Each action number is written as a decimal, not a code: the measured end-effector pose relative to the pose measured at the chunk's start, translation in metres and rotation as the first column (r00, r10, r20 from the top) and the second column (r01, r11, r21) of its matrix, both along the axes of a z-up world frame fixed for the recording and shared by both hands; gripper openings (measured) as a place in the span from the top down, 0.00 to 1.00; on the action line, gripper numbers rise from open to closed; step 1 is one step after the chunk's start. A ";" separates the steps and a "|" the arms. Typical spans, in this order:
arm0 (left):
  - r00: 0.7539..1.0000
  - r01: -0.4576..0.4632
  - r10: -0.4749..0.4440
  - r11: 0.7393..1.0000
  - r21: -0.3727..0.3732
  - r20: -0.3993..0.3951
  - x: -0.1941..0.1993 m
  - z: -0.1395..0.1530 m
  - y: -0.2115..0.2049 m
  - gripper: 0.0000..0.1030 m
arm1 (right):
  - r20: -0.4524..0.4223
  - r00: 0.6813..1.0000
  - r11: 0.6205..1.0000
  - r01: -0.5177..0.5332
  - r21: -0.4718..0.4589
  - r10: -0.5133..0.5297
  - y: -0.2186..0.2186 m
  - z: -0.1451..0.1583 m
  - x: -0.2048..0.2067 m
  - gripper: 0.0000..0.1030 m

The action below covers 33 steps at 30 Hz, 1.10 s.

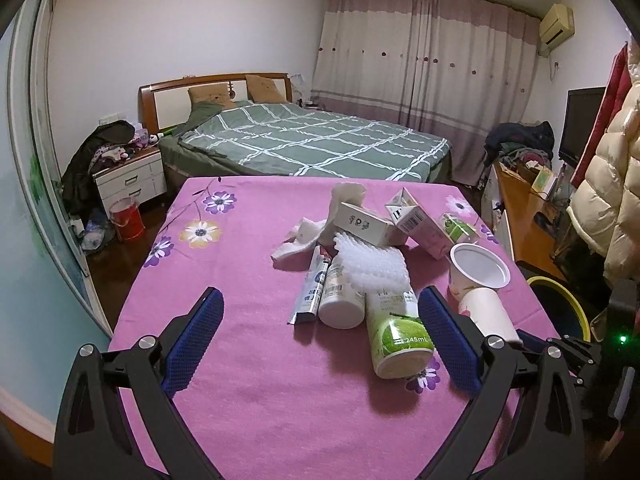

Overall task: Collect trash
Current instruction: 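Grasp the white paper cup rim with the right tool, then carry the paper cup into the yellow bin and open the right tool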

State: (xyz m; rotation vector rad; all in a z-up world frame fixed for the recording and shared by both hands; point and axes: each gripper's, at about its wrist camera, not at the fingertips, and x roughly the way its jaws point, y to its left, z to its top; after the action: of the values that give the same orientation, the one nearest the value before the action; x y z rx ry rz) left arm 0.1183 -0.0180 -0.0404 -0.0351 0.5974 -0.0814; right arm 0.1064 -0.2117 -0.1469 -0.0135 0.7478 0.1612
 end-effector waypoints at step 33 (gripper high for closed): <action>0.997 0.066 -0.065 0.997 0.027 -0.033 0.003 -0.009 -0.030 0.07 | 0.004 0.885 0.883 0.463 0.073 -0.465 -0.209 0.011 -0.011 0.97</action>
State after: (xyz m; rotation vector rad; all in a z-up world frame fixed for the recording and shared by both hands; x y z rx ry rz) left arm 0.1216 -0.0479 -0.0498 0.0101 0.6315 -0.1364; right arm 0.0953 -0.4204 -0.1355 0.2313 0.7038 -0.2727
